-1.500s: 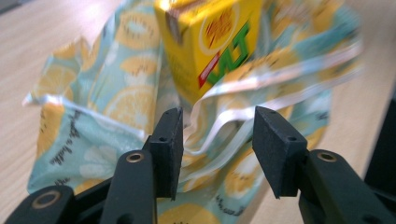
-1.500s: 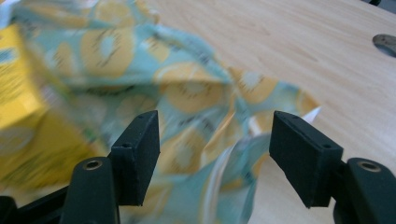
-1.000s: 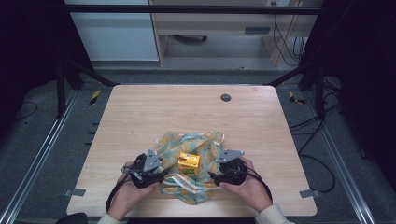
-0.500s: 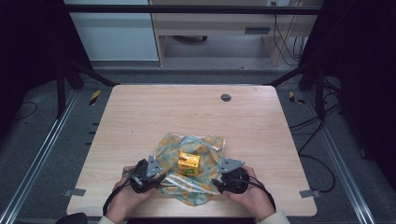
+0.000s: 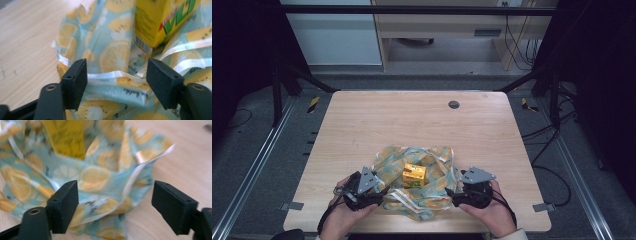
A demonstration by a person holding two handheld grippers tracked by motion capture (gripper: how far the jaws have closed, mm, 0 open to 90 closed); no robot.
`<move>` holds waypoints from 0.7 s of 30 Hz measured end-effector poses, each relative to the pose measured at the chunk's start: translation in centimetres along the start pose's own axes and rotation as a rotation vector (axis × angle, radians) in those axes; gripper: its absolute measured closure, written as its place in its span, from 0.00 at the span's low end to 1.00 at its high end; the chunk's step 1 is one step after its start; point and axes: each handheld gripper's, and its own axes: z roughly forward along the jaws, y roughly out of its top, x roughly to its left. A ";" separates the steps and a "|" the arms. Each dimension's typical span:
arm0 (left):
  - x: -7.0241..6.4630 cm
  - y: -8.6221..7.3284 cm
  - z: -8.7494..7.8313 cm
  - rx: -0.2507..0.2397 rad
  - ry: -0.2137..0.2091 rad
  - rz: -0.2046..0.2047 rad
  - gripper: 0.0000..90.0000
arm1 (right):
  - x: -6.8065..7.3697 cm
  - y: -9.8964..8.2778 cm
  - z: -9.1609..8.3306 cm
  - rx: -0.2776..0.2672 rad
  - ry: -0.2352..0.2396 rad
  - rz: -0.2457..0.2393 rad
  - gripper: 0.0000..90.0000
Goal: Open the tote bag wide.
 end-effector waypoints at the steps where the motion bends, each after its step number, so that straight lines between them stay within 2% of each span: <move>1: 0.2 0.0 -0.2 -0.018 -0.002 -0.022 0.31 | -0.2 0.1 -0.3 -0.018 -0.003 0.009 0.21; 3: 0.7 0.2 -0.8 -0.053 0.004 -0.066 0.24 | -1.0 0.3 -1.5 -0.081 -0.023 0.049 0.19; 5: 1.3 0.2 -1.3 -0.078 0.023 -0.086 0.22 | -1.3 0.3 -1.7 -0.091 -0.035 0.055 0.19; 6: 1.7 0.1 -1.6 -0.093 0.032 -0.102 0.20 | -2.0 0.2 -2.1 -0.104 -0.065 0.087 0.18; 8: 2.4 0.0 -2.1 -0.109 0.036 -0.133 0.19 | -2.3 0.1 -2.2 -0.107 -0.073 0.098 0.18; 10: 3.2 -0.1 -2.5 -0.121 0.052 -0.155 0.18 | -3.0 -0.1 -2.5 -0.116 -0.095 0.139 0.17; 12: 3.8 -0.3 -2.7 -0.124 0.063 -0.166 0.17 | -3.5 -0.3 -2.7 -0.121 -0.114 0.162 0.17; 13: 4.2 -0.5 -2.9 -0.124 0.074 -0.174 0.17 | -4.2 -0.5 -2.9 -0.125 -0.129 0.188 0.16; 15: 5.0 -0.9 -3.1 -0.113 0.103 -0.183 0.17 | -4.6 -0.8 -3.1 -0.127 -0.146 0.198 0.16; 20: 6.2 -1.4 -3.3 -0.105 0.138 -0.202 0.16 | -5.5 -1.2 -3.6 -0.126 -0.178 0.225 0.15; 21: 6.7 -1.6 -3.4 -0.104 0.150 -0.212 0.16 | -6.0 -1.5 -3.8 -0.123 -0.193 0.244 0.15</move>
